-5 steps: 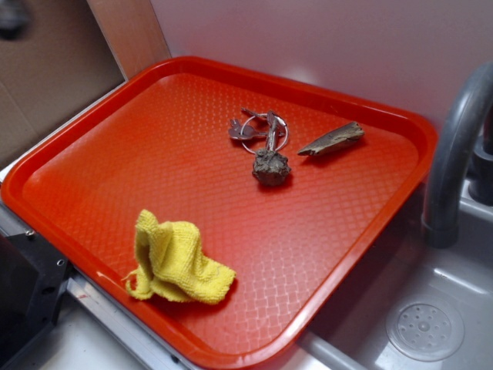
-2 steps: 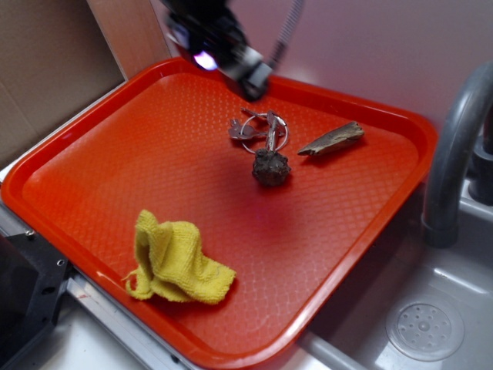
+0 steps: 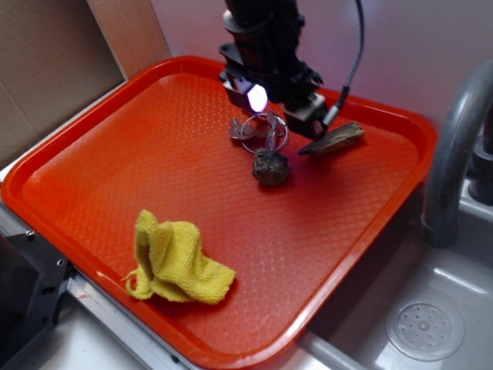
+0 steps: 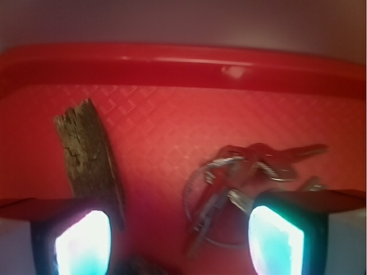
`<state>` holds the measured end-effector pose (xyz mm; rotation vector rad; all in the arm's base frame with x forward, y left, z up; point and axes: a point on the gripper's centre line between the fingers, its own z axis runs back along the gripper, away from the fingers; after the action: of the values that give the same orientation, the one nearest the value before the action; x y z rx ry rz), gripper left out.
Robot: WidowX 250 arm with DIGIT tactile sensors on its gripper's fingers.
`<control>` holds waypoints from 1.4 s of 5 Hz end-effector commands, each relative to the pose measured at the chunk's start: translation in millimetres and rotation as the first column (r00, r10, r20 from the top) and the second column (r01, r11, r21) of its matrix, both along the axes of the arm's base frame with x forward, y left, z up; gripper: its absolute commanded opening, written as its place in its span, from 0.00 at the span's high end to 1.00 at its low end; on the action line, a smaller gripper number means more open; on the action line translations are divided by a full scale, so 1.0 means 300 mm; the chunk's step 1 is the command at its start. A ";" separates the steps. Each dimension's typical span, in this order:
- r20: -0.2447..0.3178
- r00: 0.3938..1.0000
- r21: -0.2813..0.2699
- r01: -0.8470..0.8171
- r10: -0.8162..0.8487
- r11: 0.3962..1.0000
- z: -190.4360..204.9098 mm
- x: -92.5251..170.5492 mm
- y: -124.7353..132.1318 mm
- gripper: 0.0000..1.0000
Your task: Grab the wood chip.
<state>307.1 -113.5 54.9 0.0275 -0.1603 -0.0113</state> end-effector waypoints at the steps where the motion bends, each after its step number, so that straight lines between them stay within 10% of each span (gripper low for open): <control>1: -0.027 0.991 -0.081 0.127 -0.130 0.989 0.010 0.042 -0.127 0.00; 3: -0.004 0.979 -0.024 0.204 -0.204 0.979 -0.041 0.075 -0.160 0.00; 4: -0.018 0.981 -0.045 0.193 -0.194 0.980 -0.048 0.072 -0.154 1.00; 7: 0.037 0.974 -0.042 0.224 -0.223 0.974 0.123 -0.007 -0.027 1.00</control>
<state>299.1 -122.7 71.6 -0.0244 -0.1338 -0.2313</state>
